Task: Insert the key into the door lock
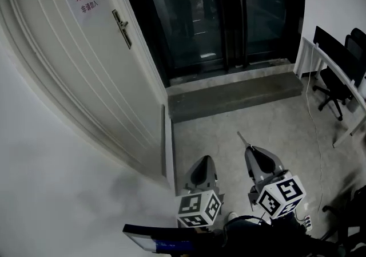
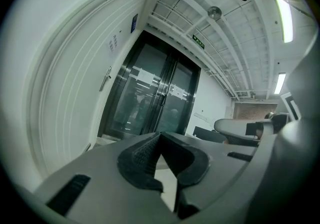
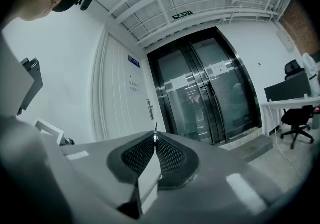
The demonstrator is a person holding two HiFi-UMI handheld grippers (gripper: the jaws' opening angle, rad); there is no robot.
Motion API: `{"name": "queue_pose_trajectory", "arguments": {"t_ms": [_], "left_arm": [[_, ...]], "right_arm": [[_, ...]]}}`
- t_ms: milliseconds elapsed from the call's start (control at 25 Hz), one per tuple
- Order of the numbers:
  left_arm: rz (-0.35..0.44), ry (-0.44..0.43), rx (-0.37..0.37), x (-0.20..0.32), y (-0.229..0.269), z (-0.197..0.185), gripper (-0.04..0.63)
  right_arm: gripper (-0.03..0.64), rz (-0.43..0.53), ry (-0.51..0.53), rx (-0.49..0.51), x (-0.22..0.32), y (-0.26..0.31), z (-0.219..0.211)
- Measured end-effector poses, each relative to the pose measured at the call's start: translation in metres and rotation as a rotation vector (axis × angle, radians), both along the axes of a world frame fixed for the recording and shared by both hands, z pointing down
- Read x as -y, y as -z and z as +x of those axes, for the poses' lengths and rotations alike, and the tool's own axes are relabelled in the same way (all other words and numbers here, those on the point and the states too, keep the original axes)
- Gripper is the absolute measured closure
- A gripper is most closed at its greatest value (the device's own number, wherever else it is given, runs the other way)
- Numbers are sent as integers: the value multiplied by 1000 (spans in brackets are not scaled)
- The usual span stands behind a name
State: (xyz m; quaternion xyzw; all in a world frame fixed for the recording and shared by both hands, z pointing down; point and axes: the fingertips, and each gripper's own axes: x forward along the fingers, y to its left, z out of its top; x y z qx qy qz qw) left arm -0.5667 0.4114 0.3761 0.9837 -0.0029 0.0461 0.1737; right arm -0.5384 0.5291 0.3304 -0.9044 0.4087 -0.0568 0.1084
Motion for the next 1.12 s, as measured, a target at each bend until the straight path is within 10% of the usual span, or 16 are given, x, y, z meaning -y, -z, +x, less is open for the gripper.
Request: {"name": "queue_pose_trajectory", "arguments": {"t_ms": [1120], "left_arm": [[9, -54, -7, 131, 5, 241, 595]], "right_arm": [[604, 9, -43, -8, 136, 2, 235]]}}
